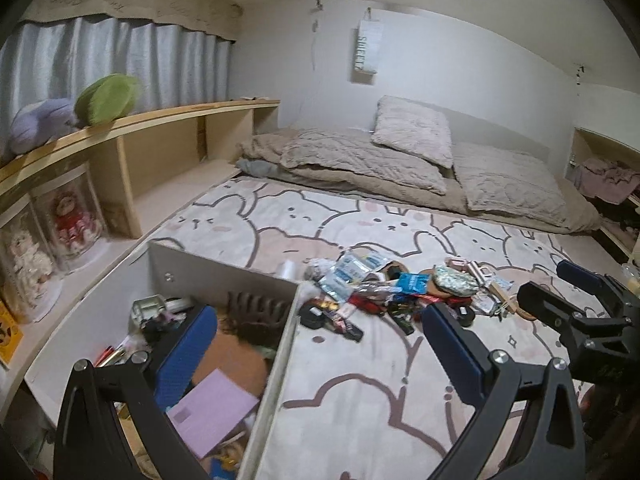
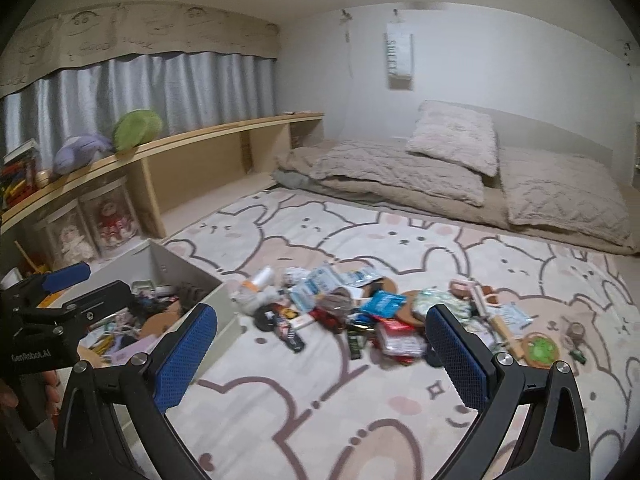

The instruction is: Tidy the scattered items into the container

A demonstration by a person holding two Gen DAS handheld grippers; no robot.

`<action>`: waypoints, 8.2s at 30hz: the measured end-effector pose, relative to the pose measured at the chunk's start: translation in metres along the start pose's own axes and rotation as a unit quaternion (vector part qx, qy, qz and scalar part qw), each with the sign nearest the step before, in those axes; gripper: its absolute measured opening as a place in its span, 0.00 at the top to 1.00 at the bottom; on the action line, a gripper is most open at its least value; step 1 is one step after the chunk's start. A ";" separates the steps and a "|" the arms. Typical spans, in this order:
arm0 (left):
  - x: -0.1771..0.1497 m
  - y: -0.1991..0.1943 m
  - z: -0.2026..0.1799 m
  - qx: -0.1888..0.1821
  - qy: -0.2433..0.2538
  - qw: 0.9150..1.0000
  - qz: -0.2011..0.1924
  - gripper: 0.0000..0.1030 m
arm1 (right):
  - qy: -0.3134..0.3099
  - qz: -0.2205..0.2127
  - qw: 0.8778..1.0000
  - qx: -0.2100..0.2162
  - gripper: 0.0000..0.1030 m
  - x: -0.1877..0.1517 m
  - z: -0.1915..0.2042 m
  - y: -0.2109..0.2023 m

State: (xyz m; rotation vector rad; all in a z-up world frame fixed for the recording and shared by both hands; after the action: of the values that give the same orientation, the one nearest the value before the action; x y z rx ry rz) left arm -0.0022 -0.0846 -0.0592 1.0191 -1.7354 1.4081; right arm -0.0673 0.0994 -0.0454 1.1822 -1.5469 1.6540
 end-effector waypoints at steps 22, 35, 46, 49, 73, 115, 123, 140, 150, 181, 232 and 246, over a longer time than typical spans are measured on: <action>0.050 0.062 -0.056 -0.064 0.032 0.997 -0.020 0.00 | 0.021 -0.019 0.997 -0.076 0.00 0.020 -0.092 0.014; 0.072 0.102 -0.073 -0.097 0.025 0.995 -0.029 0.00 | 0.051 -0.029 0.990 -0.127 0.00 0.018 -0.144 0.043; 0.060 0.133 -0.067 -0.091 0.036 0.995 -0.026 0.00 | 0.064 -0.033 0.987 -0.141 0.00 0.008 -0.164 0.060; 0.058 0.136 -0.061 -0.089 0.032 0.995 -0.027 0.00 | 0.071 -0.030 0.987 -0.141 0.00 0.004 -0.168 0.062; -0.005 0.194 -0.035 -0.022 0.019 0.998 0.047 0.00 | 0.100 0.084 0.963 -0.234 0.00 -0.079 -0.254 0.108; -0.108 0.284 0.017 0.054 -0.107 0.972 0.200 0.00 | 0.180 0.263 0.899 -0.301 0.00 -0.215 -0.349 0.162; -0.111 0.295 0.029 0.059 -0.118 0.971 0.200 0.00 | 0.167 0.267 0.896 -0.313 0.00 -0.216 -0.347 0.163; -0.113 0.295 0.035 0.052 -0.146 0.974 0.167 0.00 | 0.086 0.260 0.915 -0.298 0.00 -0.200 -0.319 0.189; -0.111 0.295 0.035 0.033 -0.154 0.977 0.146 0.01 | 0.077 0.259 0.932 -0.241 0.00 -0.185 -0.310 0.220; -0.112 0.289 0.042 0.075 -0.146 0.979 0.125 0.60 | 0.051 0.223 0.951 -0.208 0.15 -0.166 -0.285 0.253; -0.147 0.241 -0.062 -0.029 -0.031 0.982 0.183 0.88 | 0.046 0.243 0.959 -0.140 0.15 -0.187 -0.189 0.134; -0.178 0.209 -0.127 -0.116 -0.015 0.971 0.208 0.88 | 0.028 0.266 0.960 -0.084 0.15 -0.203 -0.150 0.107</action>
State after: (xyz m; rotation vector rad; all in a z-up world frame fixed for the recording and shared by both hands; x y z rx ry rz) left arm -0.0998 0.0915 -0.2849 0.5709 -2.1664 1.3917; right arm -0.1038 0.2598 -0.2648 0.6551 -2.0442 1.8099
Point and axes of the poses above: each gripper's, at about its wrist camera, not at the fingertips, and y roughly the way its jaws point, z to its left, x to its top, the point moved 5 cm from there along y, roughly the way its jaws point, and after that the axes turned 15 degrees about -x, right-handed, at the moved point
